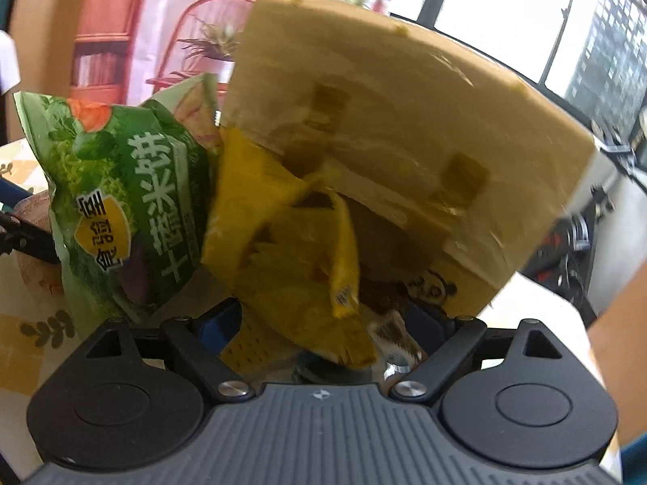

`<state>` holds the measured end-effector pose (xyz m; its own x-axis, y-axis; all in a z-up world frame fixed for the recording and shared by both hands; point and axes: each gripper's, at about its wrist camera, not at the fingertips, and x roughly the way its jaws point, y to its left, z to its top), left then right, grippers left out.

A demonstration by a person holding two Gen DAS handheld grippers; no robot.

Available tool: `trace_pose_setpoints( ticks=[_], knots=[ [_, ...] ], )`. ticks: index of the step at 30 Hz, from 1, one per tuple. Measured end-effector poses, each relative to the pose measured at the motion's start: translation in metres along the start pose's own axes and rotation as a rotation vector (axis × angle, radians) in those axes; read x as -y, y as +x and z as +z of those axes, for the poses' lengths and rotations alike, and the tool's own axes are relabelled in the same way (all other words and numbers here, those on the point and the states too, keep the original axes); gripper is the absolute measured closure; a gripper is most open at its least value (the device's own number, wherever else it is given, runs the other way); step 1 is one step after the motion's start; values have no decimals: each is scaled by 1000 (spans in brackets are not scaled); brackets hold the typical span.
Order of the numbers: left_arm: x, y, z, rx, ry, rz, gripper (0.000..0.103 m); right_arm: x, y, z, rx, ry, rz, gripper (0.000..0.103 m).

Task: Organize snacks
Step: 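Grasp the brown wrapped bread pack with the left gripper while the right gripper grasps a yellow bag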

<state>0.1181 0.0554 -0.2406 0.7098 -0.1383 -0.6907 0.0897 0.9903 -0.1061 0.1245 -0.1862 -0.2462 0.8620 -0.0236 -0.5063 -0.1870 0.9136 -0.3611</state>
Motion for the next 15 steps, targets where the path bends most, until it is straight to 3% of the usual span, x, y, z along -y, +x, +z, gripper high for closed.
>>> trace_pose_setpoints(
  ticks=[4,7,8,15],
  knots=[
    [0,0,-2,3,0,-3,19,-2,5,9,35,-7,31,13],
    [0,0,-3,9,2,-3,20,2,11,13,47,21,43,21],
    [0,0,-3,12,4,-3,21,4,11,13,51,45,51,30],
    [-3,-6,-4,32,-20,-33,29,12,-4,2,92,210,61,40]
  ],
)
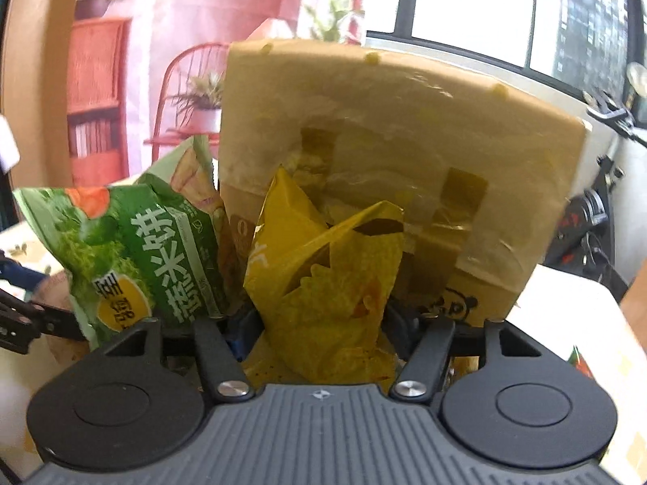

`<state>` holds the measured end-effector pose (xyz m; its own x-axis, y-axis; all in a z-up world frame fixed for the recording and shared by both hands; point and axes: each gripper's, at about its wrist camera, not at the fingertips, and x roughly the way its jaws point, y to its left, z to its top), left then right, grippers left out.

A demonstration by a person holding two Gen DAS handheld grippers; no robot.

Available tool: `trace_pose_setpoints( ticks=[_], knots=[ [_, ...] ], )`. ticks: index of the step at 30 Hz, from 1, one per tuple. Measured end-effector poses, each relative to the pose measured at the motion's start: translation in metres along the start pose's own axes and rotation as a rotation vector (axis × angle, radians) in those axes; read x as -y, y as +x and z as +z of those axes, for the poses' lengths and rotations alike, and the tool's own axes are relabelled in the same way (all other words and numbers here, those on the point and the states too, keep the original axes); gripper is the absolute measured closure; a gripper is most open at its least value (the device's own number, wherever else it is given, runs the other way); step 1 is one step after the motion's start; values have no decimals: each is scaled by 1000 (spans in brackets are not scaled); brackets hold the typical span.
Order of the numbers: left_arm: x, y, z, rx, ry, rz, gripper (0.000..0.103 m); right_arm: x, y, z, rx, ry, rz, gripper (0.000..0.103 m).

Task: Organize snacks
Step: 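Grasp the brown wrapped bread pack with the left gripper while the right gripper grasps a yellow bag, then lift the bread pack and yellow bag and carry them over the box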

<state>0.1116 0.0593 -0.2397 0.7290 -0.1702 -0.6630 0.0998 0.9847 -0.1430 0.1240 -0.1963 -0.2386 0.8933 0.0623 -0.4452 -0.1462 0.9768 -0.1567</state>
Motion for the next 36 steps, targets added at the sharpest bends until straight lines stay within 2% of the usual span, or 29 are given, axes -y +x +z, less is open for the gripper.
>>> trace_pose_setpoints(
  ticks=[6,12,23,36],
  knots=[
    [-9,-11,5,41,-49,30,30,8,-26,-3,47,84,-25,41],
    [-16,-30,16,140,-80,46,30,17,-43,5,93,140,-41,41],
    [-3,-59,54,306,10,36,30,25,-71,35,212,137,-48,41],
    [13,-66,65,342,41,8,30,25,-77,38,195,151,-47,41]
  ],
)
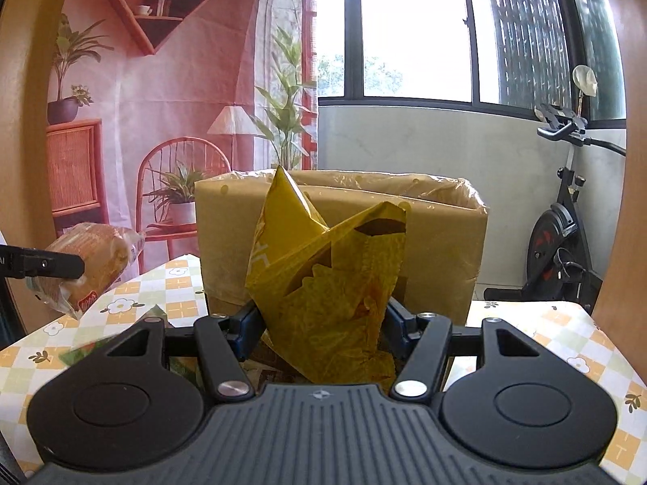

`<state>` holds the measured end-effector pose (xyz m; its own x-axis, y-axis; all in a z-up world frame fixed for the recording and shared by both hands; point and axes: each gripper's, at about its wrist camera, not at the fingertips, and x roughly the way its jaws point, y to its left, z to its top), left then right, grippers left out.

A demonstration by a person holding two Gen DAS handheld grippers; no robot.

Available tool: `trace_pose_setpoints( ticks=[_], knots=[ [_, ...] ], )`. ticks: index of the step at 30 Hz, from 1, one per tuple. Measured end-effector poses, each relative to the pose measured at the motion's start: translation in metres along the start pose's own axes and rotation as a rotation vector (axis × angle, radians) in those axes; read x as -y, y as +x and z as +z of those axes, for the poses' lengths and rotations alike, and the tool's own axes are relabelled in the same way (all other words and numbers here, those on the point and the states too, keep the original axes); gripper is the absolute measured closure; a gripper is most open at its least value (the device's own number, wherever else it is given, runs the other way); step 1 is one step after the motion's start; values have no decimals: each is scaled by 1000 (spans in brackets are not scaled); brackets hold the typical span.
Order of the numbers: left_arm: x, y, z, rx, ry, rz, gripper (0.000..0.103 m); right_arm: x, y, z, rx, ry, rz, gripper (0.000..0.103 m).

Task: Organize snacks
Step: 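Lift the bread pack and yellow bag and carry them over the box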

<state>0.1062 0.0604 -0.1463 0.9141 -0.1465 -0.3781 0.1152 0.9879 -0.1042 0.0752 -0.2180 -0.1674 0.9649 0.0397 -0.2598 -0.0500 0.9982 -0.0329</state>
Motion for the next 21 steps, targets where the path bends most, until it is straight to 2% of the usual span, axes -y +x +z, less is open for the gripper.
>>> trace_pose_setpoints(
  ticks=[10,13,21],
  knots=[
    [14,5,24,40,33,-40,30,0,-6,16,19,21,9,41],
    [19,8,36,54,36,-57,30,4,-8,29,30,50,20,41],
    [39,18,69,113,63,-104,30,10,-16,72,119,35,23,41]
  ],
)
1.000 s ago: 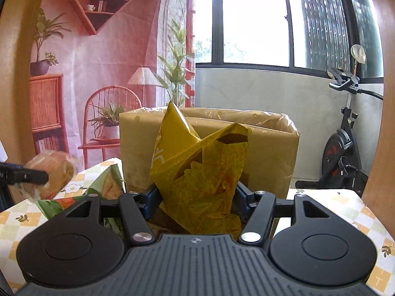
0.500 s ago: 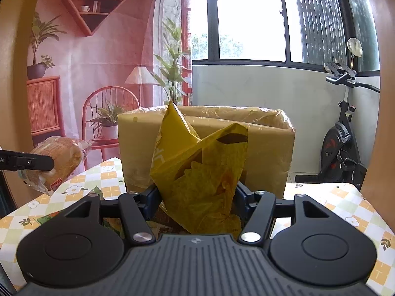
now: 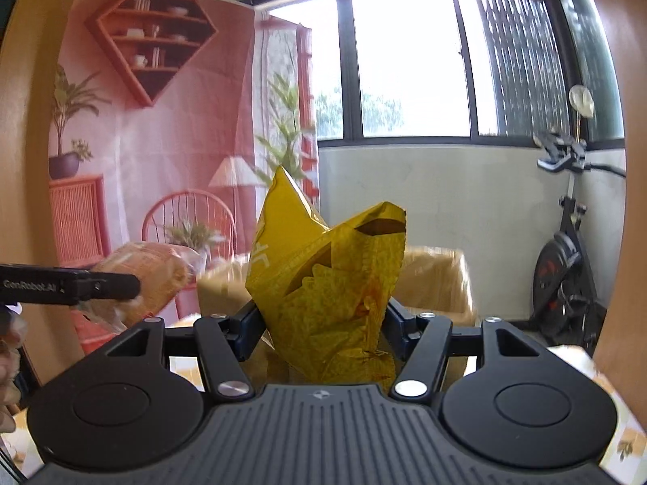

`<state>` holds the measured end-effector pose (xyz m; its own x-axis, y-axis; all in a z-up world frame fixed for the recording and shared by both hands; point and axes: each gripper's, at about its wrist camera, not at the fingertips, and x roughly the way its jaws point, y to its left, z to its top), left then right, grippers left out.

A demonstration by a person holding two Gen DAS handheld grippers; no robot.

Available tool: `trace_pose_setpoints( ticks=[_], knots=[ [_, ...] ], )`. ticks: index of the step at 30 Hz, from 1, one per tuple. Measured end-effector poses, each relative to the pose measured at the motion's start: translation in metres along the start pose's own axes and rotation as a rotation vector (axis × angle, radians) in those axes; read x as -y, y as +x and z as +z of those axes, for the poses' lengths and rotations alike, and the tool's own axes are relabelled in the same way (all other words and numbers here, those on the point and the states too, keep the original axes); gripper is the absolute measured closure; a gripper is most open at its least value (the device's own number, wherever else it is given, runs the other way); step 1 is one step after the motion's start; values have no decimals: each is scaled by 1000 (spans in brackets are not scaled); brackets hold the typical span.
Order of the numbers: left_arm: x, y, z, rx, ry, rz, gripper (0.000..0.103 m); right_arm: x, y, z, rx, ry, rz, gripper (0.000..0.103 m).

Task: Organize snacks
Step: 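Lift the bread pack and yellow bag and carry them over the box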

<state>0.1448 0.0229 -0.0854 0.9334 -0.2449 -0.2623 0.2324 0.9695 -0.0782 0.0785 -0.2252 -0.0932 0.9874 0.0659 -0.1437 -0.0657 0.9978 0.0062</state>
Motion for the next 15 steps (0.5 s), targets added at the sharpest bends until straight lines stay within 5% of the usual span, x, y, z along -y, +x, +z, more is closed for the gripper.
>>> trace_pose_setpoints(
  ticks=[15],
  knots=[
    [18,71,47,4,56,-4,30,29,66,54,28,-13,-57,41]
  ],
)
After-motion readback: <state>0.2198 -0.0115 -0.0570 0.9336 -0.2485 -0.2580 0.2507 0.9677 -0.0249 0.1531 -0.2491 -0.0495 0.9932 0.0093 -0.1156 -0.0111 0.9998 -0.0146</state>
